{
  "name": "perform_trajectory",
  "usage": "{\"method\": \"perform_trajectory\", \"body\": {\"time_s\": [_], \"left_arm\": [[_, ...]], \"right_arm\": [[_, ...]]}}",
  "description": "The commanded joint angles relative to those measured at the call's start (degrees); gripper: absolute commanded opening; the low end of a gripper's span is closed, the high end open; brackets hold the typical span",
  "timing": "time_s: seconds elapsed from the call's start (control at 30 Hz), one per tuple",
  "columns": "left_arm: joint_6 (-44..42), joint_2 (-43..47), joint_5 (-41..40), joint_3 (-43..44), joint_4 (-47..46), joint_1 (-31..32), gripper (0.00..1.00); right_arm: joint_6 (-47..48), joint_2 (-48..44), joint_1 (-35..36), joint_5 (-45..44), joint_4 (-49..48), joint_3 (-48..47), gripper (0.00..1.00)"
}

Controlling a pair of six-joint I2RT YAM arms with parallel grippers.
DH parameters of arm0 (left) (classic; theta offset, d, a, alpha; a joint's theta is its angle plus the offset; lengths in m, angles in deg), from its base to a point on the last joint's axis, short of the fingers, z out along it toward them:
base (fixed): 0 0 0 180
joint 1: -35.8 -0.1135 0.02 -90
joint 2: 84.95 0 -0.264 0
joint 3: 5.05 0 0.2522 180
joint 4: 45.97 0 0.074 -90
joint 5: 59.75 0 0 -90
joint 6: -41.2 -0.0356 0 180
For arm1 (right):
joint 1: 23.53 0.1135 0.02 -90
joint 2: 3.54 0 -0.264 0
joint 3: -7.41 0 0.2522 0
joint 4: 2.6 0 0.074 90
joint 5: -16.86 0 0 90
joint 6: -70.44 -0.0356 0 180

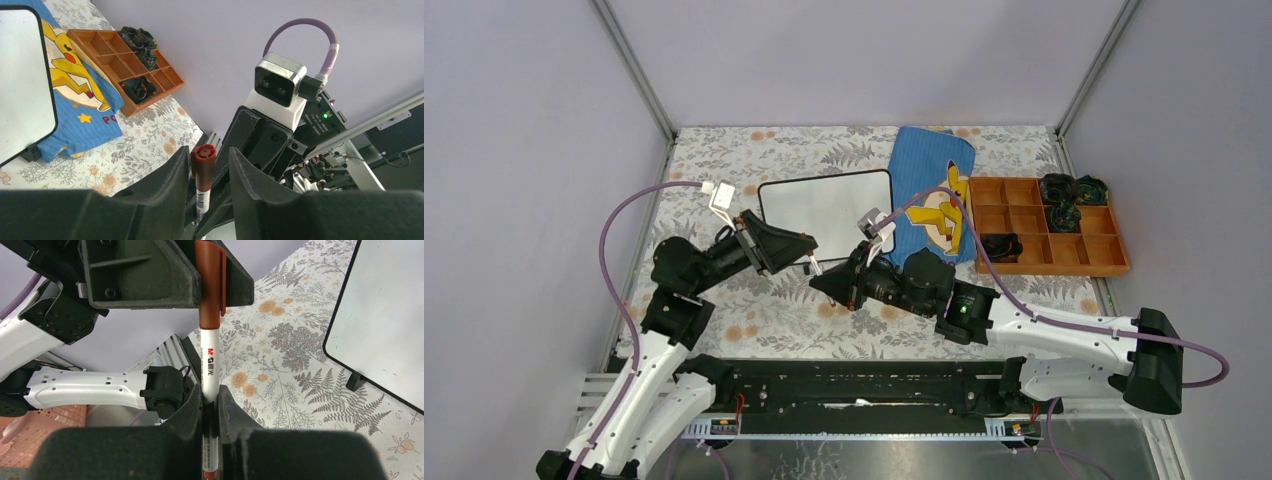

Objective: Write a sentence on the whiteboard
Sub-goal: Open the whiteboard marker.

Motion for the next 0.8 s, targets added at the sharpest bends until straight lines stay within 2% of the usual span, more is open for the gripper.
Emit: {"method": "perform_trajectory", "body": {"time_s": [0.0, 0.1, 0.23, 0.37, 0.6, 0.73, 0.77], "left_arm": [[-0.9, 0.4, 0.3, 1.5, -2.6, 1.1, 0.37], [-1.0, 0.6, -0.1, 1.3, -2.4, 1.5, 0.37], [-1.3, 0.8, -0.1, 0.9, -1.9, 1.9, 0.48], [-1.6, 1.5, -0.5, 0.4, -1.2, 2.1, 0.45], [-2.3, 2.4, -0.9, 0.2, 0.2, 2.3, 0.28], [-2.7, 3.0, -1.0, -0.1, 0.5, 2.4, 0.03], [-2.8, 3.1, -1.2, -0.3, 0.6, 2.4, 0.0]], "right_arm": [[0.8, -0.6, -0.1, 1.0, -1.8, -0.7, 0.0], [0.7, -0.9, 0.0, 0.7, -1.8, -0.5, 0.0], [0.5, -1.4, 0.0, -0.3, -1.8, -0.3, 0.0], [0.4, -1.6, 0.0, -0.9, -1.8, -0.1, 0.0], [0.0, -1.7, 0.0, -1.2, -1.9, 0.3, 0.0], [-0.5, -1.7, 0.0, -0.6, -2.2, 0.4, 0.0], [-0.9, -1.9, 0.0, -0.1, -3.0, 0.6, 0.0]]}}
